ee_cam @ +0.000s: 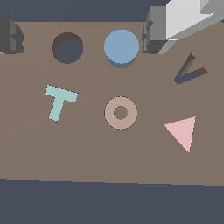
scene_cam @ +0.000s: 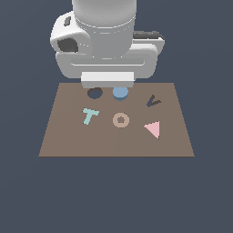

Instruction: Insert a designated object into the corresponding slot on a board.

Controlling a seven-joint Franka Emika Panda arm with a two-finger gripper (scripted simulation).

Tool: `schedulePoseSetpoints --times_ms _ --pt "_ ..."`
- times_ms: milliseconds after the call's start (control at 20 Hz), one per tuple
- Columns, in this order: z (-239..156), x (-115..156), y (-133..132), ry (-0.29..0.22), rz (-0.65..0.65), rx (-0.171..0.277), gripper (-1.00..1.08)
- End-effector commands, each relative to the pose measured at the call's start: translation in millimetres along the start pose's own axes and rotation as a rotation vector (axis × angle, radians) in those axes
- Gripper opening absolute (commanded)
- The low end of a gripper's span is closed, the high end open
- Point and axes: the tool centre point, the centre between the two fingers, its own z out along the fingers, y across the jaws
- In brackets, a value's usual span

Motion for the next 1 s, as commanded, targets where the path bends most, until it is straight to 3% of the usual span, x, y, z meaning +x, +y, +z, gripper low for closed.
schedulePoseSetpoints --times_ms 0,450,950 --pt "0.0 0.0 0.0 0.0 0.0 0.0 1.0" --pt "10.6 -7.7 -1.0 0.004 0.059 0.003 1.0" --pt "46.9 -32.3 -8.2 0.016 0.257 0.011 1.0"
